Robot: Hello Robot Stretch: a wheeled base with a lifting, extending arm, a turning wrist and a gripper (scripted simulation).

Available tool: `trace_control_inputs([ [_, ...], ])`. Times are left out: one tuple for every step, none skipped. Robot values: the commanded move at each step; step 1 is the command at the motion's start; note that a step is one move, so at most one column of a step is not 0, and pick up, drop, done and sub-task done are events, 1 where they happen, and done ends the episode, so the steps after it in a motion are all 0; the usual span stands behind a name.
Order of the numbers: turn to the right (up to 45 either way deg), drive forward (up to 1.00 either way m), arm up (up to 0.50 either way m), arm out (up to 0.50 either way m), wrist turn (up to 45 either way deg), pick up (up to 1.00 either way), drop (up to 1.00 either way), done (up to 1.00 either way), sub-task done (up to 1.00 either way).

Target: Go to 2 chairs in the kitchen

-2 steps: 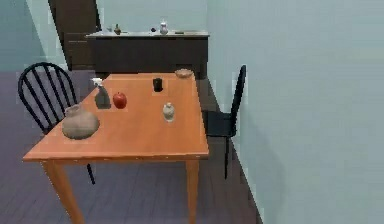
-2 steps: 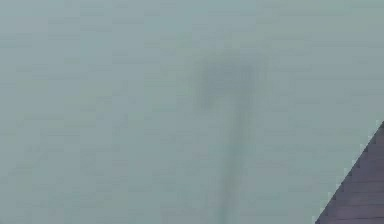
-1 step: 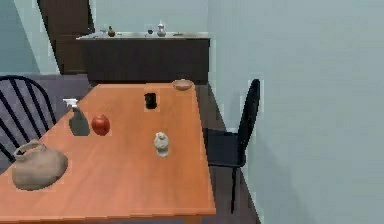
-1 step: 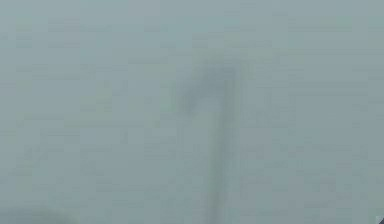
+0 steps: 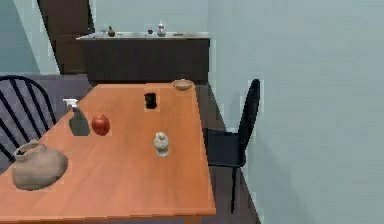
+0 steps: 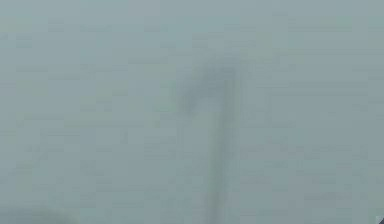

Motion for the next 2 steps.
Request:
trace_control_inputs([
  [-45.0, 0.0, 0.0, 0.0, 0.0, 0.0, 0.0, 0.0, 0.0],
  [-45.0, 0.0, 0.0, 0.0, 0.0, 0.0, 0.0, 0.0, 0.0],
])
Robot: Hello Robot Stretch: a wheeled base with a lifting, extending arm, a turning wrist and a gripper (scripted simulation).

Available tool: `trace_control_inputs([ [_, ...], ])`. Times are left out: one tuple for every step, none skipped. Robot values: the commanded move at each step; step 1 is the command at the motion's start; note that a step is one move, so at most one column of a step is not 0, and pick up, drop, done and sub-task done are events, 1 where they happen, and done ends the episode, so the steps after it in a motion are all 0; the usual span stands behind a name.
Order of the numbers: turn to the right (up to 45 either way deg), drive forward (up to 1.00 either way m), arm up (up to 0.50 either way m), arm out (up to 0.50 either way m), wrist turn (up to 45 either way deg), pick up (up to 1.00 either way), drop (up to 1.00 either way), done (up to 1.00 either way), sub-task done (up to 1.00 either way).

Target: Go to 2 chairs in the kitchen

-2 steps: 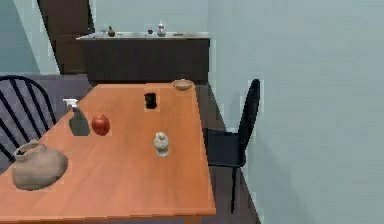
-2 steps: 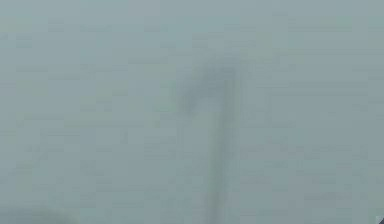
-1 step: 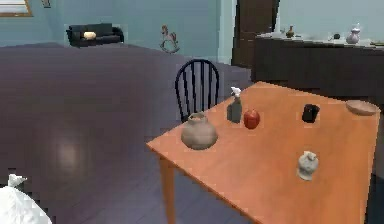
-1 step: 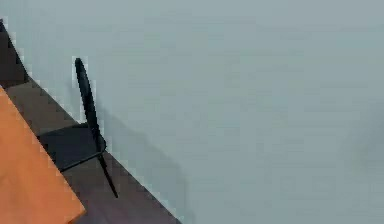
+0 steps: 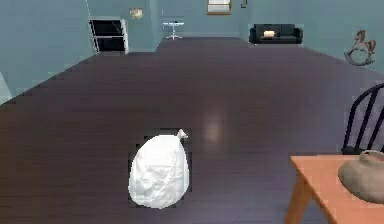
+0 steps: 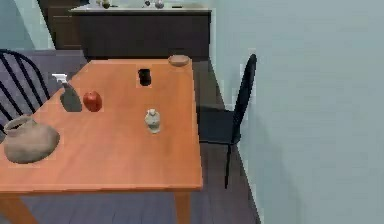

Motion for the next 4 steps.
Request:
trace_control_inputs([
  [-45.0, 0.0, 0.0, 0.0, 0.0, 0.0, 0.0, 0.0, 0.0],
  [0.0, 1.0, 0.0, 0.0, 0.0, 0.0, 0.0, 0.0, 0.0],
  [-3.0, 0.0, 0.0, 0.0, 0.0, 0.0, 0.0, 0.0, 0.0],
  [0.0, 0.25, 0.0, 0.0, 0.0, 0.0, 0.0, 0.0, 0.0],
])
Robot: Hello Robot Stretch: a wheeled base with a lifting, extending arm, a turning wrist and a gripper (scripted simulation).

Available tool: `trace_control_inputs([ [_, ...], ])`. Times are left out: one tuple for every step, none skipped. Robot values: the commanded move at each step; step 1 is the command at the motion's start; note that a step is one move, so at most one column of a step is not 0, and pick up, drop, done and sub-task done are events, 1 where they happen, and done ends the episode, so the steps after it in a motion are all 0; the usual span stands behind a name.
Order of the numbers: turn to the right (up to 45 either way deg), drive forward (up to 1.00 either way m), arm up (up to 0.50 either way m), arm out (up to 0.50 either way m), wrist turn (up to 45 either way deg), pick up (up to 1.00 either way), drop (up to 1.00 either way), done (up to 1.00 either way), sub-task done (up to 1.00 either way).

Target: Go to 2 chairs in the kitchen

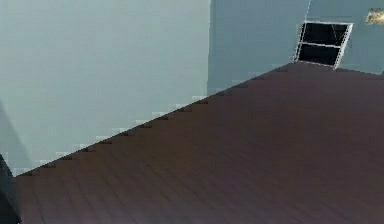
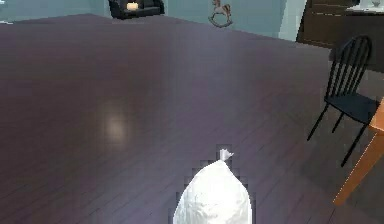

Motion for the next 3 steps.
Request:
trace_control_inputs([
  [42.0, 0.0, 0.0, 0.0, 0.0, 0.0, 0.0, 0.0, 0.0],
  [0.0, 0.8, 0.0, 0.0, 0.0, 0.0, 0.0, 0.0, 0.0],
  [45.0, 0.0, 0.0, 0.0, 0.0, 0.0, 0.0, 0.0, 0.0],
])
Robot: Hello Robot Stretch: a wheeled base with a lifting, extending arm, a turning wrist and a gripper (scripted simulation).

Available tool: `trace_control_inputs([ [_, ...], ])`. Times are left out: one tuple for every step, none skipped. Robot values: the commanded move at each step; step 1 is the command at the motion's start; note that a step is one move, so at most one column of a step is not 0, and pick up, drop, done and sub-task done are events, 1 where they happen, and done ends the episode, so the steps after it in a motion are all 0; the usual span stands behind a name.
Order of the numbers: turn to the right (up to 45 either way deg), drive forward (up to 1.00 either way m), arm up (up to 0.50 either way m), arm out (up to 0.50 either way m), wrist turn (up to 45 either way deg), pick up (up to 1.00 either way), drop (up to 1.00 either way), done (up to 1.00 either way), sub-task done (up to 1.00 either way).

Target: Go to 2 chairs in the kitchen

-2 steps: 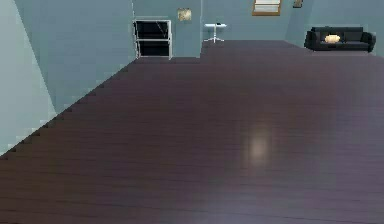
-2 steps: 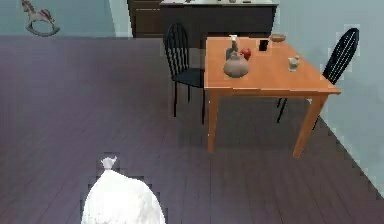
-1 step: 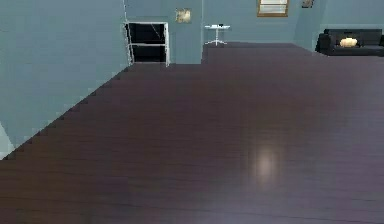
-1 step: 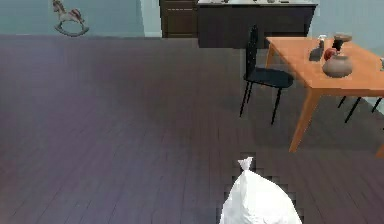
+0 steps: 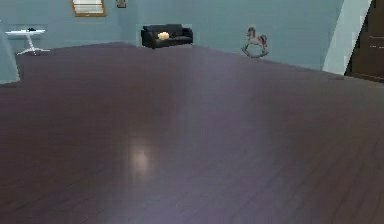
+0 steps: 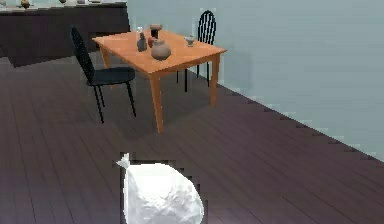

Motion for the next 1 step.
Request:
trace_control_inputs([
  [3.0, 0.0, 0.0, 0.0, 0.0, 0.0, 0.0, 0.0, 0.0],
])
